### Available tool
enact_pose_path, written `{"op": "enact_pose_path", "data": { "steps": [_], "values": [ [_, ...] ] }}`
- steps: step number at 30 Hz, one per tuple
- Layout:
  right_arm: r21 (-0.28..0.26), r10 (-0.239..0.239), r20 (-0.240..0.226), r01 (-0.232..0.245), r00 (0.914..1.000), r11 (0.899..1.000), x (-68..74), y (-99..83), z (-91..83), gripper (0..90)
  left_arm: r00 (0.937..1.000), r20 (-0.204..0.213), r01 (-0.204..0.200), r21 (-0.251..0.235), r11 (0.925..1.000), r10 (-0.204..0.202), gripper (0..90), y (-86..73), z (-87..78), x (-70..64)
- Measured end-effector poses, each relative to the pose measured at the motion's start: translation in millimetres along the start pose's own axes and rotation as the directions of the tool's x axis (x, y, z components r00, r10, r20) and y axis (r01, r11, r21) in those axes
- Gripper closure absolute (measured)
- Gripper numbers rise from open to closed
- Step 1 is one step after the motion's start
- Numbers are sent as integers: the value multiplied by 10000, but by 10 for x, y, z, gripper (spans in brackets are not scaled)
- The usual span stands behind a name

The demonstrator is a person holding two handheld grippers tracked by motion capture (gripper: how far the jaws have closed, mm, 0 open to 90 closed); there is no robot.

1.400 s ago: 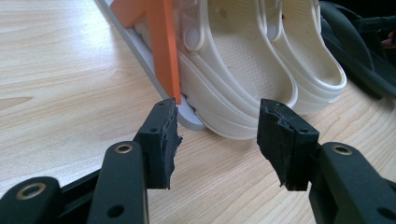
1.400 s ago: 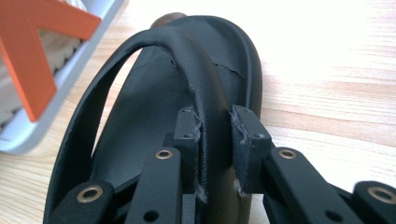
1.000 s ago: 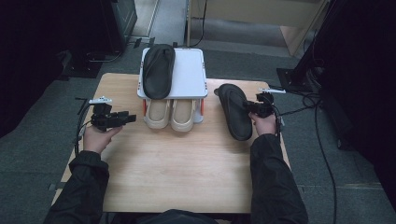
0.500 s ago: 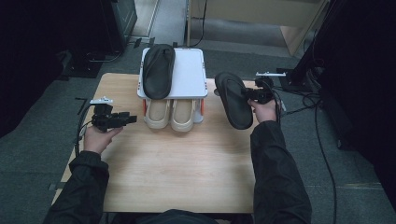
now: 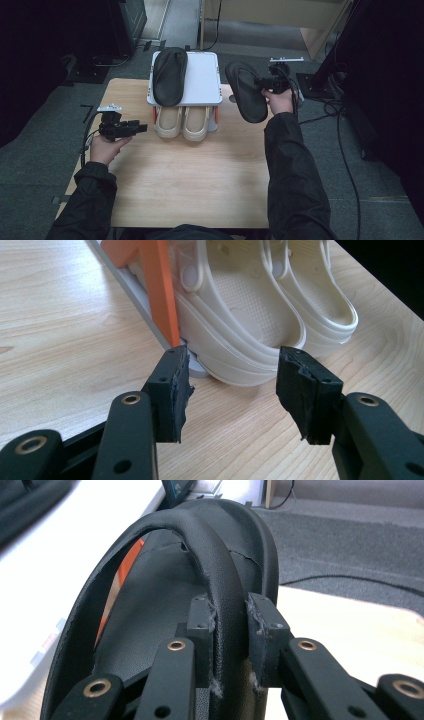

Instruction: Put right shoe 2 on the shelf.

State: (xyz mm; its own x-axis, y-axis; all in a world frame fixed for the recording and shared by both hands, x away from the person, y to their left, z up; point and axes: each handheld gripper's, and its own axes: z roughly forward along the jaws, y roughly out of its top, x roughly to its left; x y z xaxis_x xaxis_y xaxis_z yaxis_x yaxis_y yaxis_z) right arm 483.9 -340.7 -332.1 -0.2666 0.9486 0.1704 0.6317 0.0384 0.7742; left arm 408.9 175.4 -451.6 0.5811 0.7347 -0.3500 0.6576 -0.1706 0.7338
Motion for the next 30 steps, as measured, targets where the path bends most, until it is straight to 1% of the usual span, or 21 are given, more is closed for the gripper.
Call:
{"op": "enact_pose_path", "data": {
  "steps": [1, 3, 4, 5, 9, 12, 15, 20, 22, 26, 27, 28, 30],
  "values": [
    [-17, -76, 5, 76, 10000, 10000, 58, 82, 2, 744, 10000, 6, -35, 30, 10000, 35, 473, 0, 1, 0],
    [-12, -121, 6, 121, 9999, 9999, 82, 111, 5, 744, 10000, 24, -55, 17, 10000, 54, 473, -1, 4, -2],
    [-31, -255, 0, 255, 9997, 9997, 153, 183, 20, 744, 10000, 25, -55, 8, 10000, 55, 473, -1, 5, -2],
    [-31, -255, 0, 255, 9997, 9997, 153, 183, 20, 744, 10000, 30, -54, 10, 10000, 54, 473, 0, 4, -1],
    [14, -378, -60, 378, 9993, 9993, 293, 307, 89, 744, 10000, 40, -40, -88, 10000, 40, 474, 1, -5, 2],
    [3, -427, -125, 427, 9990, 9991, 368, 368, 142, 744, 10000, 56, -57, -81, 10000, 57, 474, 1, -8, 4],
    [29, -368, -213, 369, 9991, 9993, 452, 408, 202, 744, 10000, 52, -67, -64, 10000, 67, 476, -2, -3, 4],
    [90, -503, -249, 505, 9984, 9987, 603, 456, 341, 743, 9999, 76, -67, -152, 9999, 68, 478, 0, -17, 4],
    [178, -484, -286, 489, 9984, 9986, 649, 471, 390, 743, 9999, 87, -60, -181, 9998, 62, 477, 1, -21, 2],
    [213, -517, -336, 525, 9981, 9984, 755, 480, 500, 742, 9998, 123, -136, -123, 9998, 138, 480, 0, -14, 3],
    [217, -485, -357, 493, 9982, 9985, 802, 484, 548, 742, 9998, 103, -154, -103, 9998, 155, 483, 0, -14, 0],
    [217, -485, -357, 493, 9982, 9985, 802, 484, 548, 742, 9998, 104, -151, -119, 9998, 152, 483, 0, -14, -1],
    [201, -460, -378, 468, 9982, 9987, 851, 490, 596, 742, 9998, 103, -146, -145, 9998, 147, 483, 3, -19, -2]
  ]
}}
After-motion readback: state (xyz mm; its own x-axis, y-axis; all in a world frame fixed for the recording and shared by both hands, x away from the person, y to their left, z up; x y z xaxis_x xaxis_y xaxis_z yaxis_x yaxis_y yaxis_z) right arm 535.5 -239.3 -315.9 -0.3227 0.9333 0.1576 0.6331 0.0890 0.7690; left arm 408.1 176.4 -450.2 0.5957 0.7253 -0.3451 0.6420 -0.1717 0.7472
